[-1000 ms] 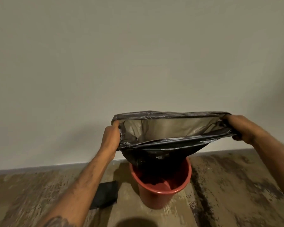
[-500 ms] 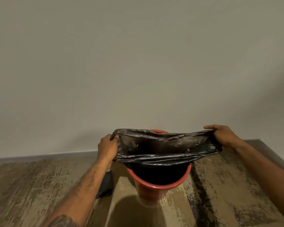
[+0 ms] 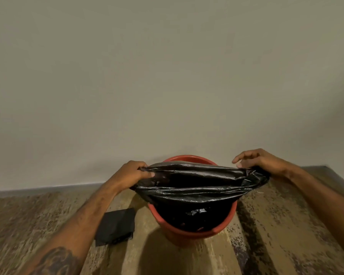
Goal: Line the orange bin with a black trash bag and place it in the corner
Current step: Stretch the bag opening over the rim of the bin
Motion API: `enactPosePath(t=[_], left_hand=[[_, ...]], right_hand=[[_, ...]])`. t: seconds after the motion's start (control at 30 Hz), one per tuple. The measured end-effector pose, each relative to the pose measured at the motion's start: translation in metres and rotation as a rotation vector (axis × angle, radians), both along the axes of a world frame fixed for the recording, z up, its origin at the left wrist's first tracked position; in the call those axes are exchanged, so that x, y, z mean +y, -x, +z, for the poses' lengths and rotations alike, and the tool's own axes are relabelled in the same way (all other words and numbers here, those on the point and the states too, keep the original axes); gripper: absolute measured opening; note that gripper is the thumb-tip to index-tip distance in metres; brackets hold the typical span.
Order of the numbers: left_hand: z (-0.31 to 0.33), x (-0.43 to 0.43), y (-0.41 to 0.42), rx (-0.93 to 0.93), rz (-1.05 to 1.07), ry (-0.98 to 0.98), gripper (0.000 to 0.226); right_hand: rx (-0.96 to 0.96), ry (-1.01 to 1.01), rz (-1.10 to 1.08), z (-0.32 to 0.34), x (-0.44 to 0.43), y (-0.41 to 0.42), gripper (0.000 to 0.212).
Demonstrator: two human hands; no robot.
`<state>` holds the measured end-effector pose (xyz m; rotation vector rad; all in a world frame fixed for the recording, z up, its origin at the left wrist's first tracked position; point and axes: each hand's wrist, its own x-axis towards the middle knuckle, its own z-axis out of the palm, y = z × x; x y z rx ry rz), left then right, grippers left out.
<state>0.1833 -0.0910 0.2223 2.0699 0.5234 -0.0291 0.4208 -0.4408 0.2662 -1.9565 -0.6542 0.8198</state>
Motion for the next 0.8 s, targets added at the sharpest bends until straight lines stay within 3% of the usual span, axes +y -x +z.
enactPosePath(t=[0.1,0.2,0.4,0.5,0.67,0.8], left_hand=[[-0.006,0.006,-0.012,-0.042,-0.009,-0.045,0.02],[-0.008,0.013,-0.025,-0.068,-0.001,0.025,0.021],[-0.011,0.019,-0.056,-0.046,0.064,0.444,0.03],[-0.025,0.02,-0.081,-0.065,0.191,0.52,0.034],[-0.059,0.021,-0.123,-0.067,0.47,0.452,0.036],[-0.081,0.028,-0.148,0.017,0.553,0.21,0.034]], right_hand=[[0.124,0.16,0.162,0.002,-0.002,-0.011,0.039],[0.061,0.271,0.186,-0.001,0.003,-0.022,0.034],[-0.067,0.167,-0.126,-0.035,0.034,-0.044,0.028],[-0.094,0.116,-0.255,-0.056,0.055,-0.055,0.032],[-0.423,0.227,-0.353,-0.096,0.093,-0.078,0.045],[-0.512,0.3,-0.421,-0.123,0.113,-0.092,0.037]])
